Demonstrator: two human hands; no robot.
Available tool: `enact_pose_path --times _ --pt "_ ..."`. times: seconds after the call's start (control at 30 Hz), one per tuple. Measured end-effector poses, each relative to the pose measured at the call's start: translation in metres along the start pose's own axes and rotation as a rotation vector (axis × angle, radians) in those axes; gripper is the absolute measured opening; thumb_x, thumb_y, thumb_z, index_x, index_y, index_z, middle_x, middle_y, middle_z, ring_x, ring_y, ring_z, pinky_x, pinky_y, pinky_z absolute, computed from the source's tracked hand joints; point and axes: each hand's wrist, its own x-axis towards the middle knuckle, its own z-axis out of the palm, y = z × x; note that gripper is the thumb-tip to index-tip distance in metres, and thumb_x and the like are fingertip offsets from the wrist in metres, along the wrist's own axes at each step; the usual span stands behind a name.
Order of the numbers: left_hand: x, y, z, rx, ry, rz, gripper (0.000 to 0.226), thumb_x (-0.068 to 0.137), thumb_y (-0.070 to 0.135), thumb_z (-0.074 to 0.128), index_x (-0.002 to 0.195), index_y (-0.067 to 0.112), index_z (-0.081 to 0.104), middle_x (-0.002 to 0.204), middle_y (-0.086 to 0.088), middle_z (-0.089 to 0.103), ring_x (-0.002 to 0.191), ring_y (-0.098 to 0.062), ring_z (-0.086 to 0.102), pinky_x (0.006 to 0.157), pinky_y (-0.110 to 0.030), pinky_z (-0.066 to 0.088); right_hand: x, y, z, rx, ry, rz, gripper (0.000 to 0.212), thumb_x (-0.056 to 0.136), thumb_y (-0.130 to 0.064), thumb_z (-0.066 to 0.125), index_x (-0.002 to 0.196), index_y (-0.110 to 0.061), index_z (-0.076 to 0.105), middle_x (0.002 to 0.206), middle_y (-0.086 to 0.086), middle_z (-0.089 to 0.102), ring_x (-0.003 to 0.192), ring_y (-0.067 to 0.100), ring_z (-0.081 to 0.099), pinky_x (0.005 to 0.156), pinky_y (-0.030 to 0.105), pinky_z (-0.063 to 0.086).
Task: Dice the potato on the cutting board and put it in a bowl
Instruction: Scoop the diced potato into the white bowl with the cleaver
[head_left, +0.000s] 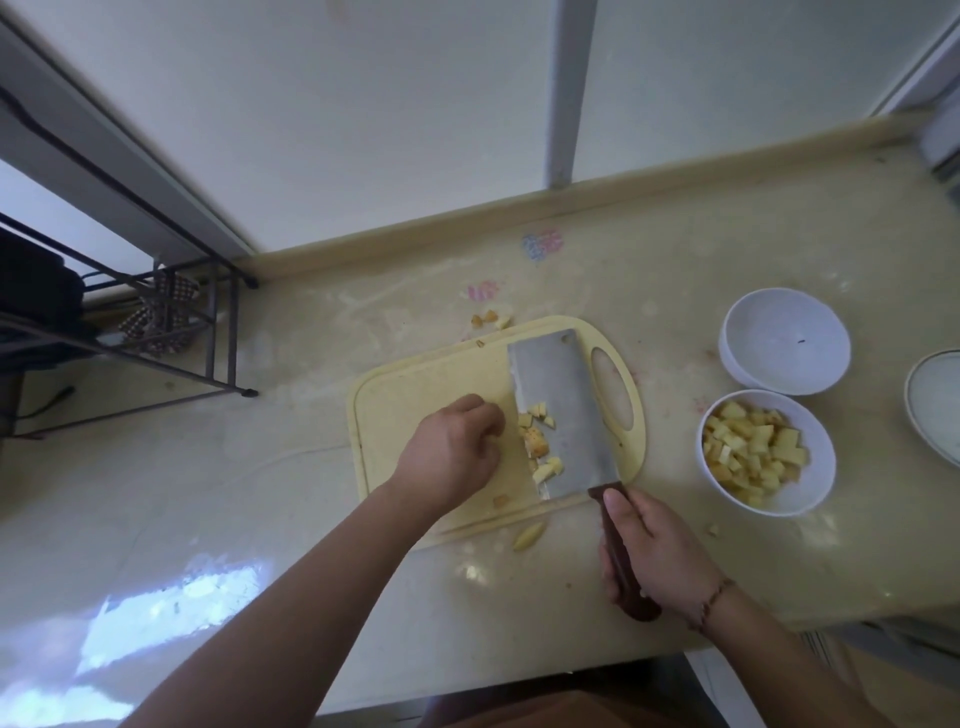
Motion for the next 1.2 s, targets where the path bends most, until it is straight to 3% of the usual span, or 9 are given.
enact_pose_path --times 0.1,0.2,0.4,0.47,0.63,0.77,0.87,1.03,1.2 --pt "0.012 0.014 -0.001 -0.204 0.118 -0.101 0.018 0.071 -0.005 0.060 0.079 0.010 0.066 0.076 0.005 0.057 0.061 -0.002 0.047 0.059 -0.013 0.039 0.000 0.000 0.001 -0.004 -0.003 0.003 0.041 0.103 -0.036 0.032 0.082 -0.009 0.052 0.058 0.016 0.067 0.050 0.031 0.064 0.060 0.035 0.054" --pt "0.030 0.032 -0.002 -0.333 0.172 -0.160 0.025 0.072 -0.010 0.061 0.082 0.011 0.067 0.082 0.002 0.063 0.067 0.001 0.052 0.063 -0.011 0.041 0.001 0.000 0.000 -0.002 -0.001 0.002 0.041 0.103 -0.036 0.032 0.082 -0.007 0.051 0.059 0.017 0.067 0.049 0.031 0.064 0.057 0.033 0.053" --pt "0.038 0.043 -0.013 -0.300 -0.132 0.069 0.045 0.078 -0.005 0.046 0.112 0.012 0.069 0.111 0.001 0.067 0.091 -0.012 0.062 0.076 -0.020 0.049 0.001 0.002 0.001 0.002 0.009 -0.001 0.040 0.103 -0.036 0.033 0.082 -0.008 0.052 0.056 0.014 0.066 0.048 0.030 0.063 0.056 0.033 0.052" --pt "0.033 0.039 -0.012 -0.355 -0.071 0.056 0.045 0.083 -0.011 0.046 0.114 0.012 0.069 0.116 0.001 0.066 0.099 -0.006 0.061 0.079 -0.017 0.046 0.001 0.003 0.000 0.008 0.012 0.004 0.039 0.103 -0.037 0.033 0.084 -0.008 0.052 0.057 0.015 0.066 0.047 0.030 0.063 0.054 0.031 0.052" --pt "0.006 0.009 -0.011 -0.277 0.195 -0.144 0.031 0.087 -0.007 0.057 0.105 0.014 0.070 0.106 0.009 0.062 0.083 -0.004 0.057 0.072 -0.017 0.046 -0.001 0.003 0.000 0.015 0.011 -0.004 0.040 0.103 -0.035 0.032 0.085 -0.006 0.053 0.056 0.015 0.066 0.047 0.029 0.063 0.050 0.025 0.049" --pt "-0.029 -0.007 -0.005 -0.022 0.000 0.082 0.029 0.086 0.025 0.066 0.111 0.011 0.070 0.110 -0.004 0.065 0.095 -0.022 0.062 0.081 -0.035 0.054 -0.002 0.007 0.000 0.047 0.007 0.005 0.039 0.104 -0.035 0.032 0.084 -0.009 0.053 0.055 0.013 0.064 0.046 0.029 0.061 0.050 0.026 0.049" --pt "-0.039 -0.007 0.003 0.043 -0.033 0.144 0.043 0.081 0.044 0.072 0.109 0.012 0.071 0.107 -0.005 0.065 0.091 -0.025 0.061 0.080 -0.035 0.053 -0.004 0.008 0.000 0.060 0.011 -0.008 0.038 0.104 -0.034 0.032 0.081 -0.011 0.053 0.055 0.014 0.064 0.047 0.032 0.061 0.052 0.031 0.050" --pt "-0.040 -0.008 0.008 0.123 -0.034 0.380 0.018 0.090 0.034 0.068 0.089 0.016 0.072 0.092 0.000 0.064 0.079 -0.023 0.058 0.066 -0.035 0.049 -0.005 0.009 -0.003 0.045 0.010 -0.011 0.040 0.103 -0.035 0.033 0.083 -0.007 0.052 0.058 0.021 0.064 0.047 0.034 0.061 0.053 0.033 0.051" --pt "-0.048 -0.012 0.005 0.155 -0.080 0.521 0.020 0.100 0.023 0.060 0.087 0.011 0.069 0.088 -0.004 0.063 0.072 -0.024 0.056 0.059 -0.035 0.048 -0.003 0.010 -0.003 0.044 0.013 -0.005 0.038 0.103 -0.034 0.033 0.082 -0.009 0.052 0.055 0.014 0.064 0.046 0.031 0.061 0.047 0.026 0.047"
